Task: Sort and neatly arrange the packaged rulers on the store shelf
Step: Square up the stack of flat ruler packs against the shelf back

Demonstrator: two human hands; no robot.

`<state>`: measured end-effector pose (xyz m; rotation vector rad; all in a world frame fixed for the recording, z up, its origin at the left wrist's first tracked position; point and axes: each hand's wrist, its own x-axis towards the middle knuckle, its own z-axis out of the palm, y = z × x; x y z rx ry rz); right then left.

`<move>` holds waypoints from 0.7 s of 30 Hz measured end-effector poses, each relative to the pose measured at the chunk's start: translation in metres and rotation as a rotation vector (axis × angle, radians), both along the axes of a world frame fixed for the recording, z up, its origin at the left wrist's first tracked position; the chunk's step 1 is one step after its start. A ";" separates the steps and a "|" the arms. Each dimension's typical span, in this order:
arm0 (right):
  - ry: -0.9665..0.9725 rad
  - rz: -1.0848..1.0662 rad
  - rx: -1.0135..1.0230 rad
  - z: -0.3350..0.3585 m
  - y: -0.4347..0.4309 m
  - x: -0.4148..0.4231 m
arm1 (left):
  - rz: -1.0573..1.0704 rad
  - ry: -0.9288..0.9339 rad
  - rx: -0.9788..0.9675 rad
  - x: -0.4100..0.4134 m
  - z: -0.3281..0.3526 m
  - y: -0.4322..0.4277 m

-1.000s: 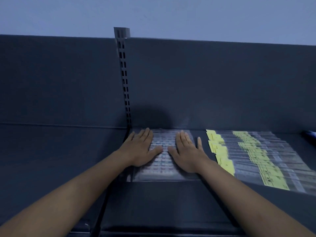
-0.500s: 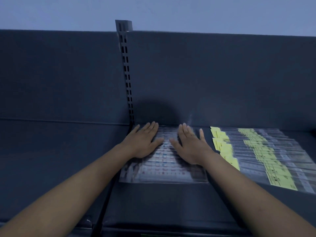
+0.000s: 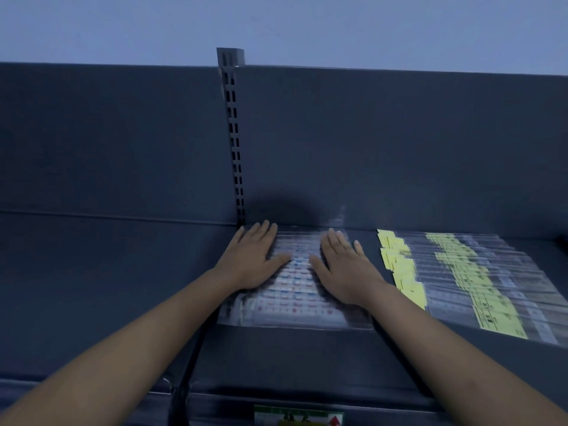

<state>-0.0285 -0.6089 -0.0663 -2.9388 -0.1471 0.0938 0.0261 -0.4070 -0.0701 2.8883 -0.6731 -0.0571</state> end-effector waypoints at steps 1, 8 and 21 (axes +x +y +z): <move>-0.014 0.013 0.001 -0.001 0.001 -0.001 | -0.029 -0.014 0.043 -0.003 -0.001 0.001; 0.039 0.054 -0.037 -0.003 0.006 -0.012 | -0.105 0.088 0.044 -0.019 0.007 0.000; 0.060 0.108 -0.006 -0.005 -0.003 -0.050 | -0.229 0.250 0.134 -0.049 0.012 0.031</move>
